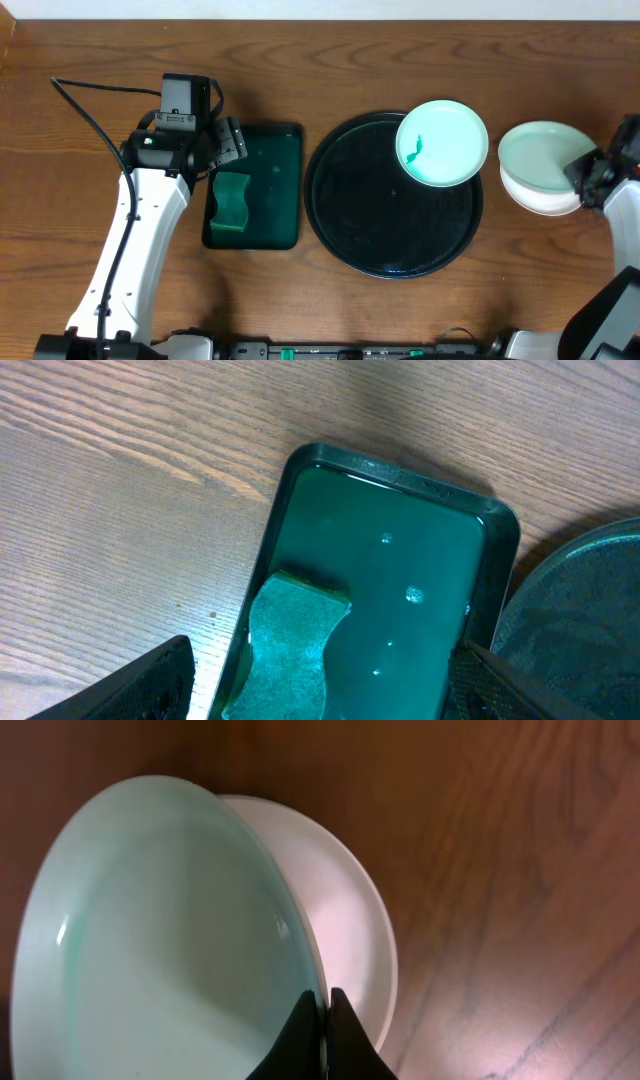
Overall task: Clean dirty plates on tray and stack at the side
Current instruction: 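Carry the pale green plate right and set it on the white plate, then release the stacked plate and move the right gripper toward the black tray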
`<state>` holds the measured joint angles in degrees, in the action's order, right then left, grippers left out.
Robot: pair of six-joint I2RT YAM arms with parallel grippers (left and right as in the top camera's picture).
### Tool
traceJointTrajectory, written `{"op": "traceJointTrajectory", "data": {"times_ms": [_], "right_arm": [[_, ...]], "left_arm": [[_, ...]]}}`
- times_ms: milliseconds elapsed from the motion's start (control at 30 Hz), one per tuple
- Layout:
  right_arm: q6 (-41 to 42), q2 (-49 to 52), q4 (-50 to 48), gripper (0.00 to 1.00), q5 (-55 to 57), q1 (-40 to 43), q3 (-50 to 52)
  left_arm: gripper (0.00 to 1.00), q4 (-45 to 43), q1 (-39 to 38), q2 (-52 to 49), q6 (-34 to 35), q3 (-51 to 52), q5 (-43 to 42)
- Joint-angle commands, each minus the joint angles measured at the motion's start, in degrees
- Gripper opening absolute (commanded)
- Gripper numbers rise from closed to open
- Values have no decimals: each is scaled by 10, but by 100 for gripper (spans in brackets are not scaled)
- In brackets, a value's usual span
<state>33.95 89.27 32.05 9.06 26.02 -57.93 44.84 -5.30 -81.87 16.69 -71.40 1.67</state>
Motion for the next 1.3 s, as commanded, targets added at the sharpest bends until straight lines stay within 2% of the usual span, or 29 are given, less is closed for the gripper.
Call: {"op": "traceJointTrajectory", "data": {"times_ms": [0,100,233,333,400,433,600,733,867,1033,1133,1267], "right_arm": [[46,-9,-26,2,39,6,36],[59,-9,-74,3,40,6,75],[59,-9,-82,22,40,6,82],[57,-9,-86,52,17,6,82],[17,-9,-98,67,-28,5,80],[-6,-9,-105,71,-50,5,79],[-110,-9,-80,56,-144,-13,32],[-213,-9,4,54,-191,-55,-54],[-298,-8,111,54,-191,-123,-164],[-323,-5,131,54,-82,-196,-200],[-332,16,131,57,-72,-217,-200],[-332,58,129,51,-72,-229,-200]], "left_arm": [[82,1,2,-1,1,-3,3],[82,1,2,-1,1,-3,3],[82,1,2,-1,1,-3,3],[82,1,2,-1,1,-3,3],[82,1,2,-1,1,-3,3],[82,1,2,-1,1,-3,3],[82,1,2,-1,1,-3,3],[82,1,2,-1,1,-3,3],[82,1,2,-1,1,-3,3],[82,1,2,-1,1,-3,3],[82,1,2,-1,1,-3,3],[82,1,2,-1,1,-3,3]]}}
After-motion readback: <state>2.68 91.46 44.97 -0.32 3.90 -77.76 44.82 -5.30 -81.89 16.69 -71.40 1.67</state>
